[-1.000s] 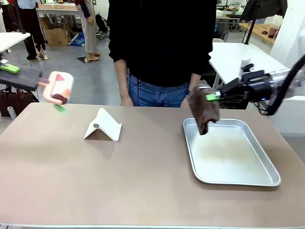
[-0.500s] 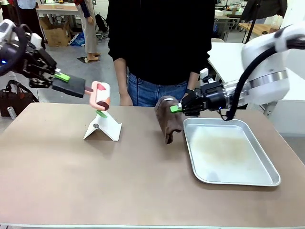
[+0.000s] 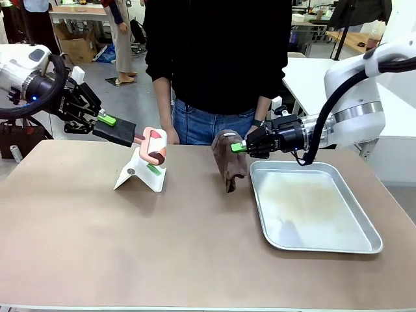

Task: Clean the surface of the table.
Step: Return the Lint Roller and towel to their original positions.

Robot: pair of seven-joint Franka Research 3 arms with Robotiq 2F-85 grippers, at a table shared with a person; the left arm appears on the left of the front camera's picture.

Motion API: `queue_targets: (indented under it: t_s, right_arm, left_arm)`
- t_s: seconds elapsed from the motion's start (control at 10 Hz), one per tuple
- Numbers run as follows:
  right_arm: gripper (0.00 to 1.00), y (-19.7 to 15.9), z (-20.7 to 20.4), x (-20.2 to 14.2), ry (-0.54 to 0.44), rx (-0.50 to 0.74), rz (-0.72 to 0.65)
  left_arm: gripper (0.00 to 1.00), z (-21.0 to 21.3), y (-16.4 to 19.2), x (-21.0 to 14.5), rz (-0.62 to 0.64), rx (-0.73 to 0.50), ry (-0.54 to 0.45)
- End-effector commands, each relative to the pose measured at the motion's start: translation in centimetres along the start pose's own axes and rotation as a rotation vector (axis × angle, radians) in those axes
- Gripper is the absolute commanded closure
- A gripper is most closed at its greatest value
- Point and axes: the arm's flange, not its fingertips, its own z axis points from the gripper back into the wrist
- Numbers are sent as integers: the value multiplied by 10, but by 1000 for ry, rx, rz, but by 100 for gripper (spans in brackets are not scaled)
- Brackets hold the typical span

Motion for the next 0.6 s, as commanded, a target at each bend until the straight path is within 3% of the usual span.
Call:
queue_targets:
  t_s: [0.0,0.5]
  right_arm:
    - [90,-2,-13,-3,19,-8,-1]
    - [90,3,-23,-4,-2,-25,-27]
  left_arm:
    - [78,5,-6,-2,-14,10,-32]
    - [78,-3,0,3,-27,41,6]
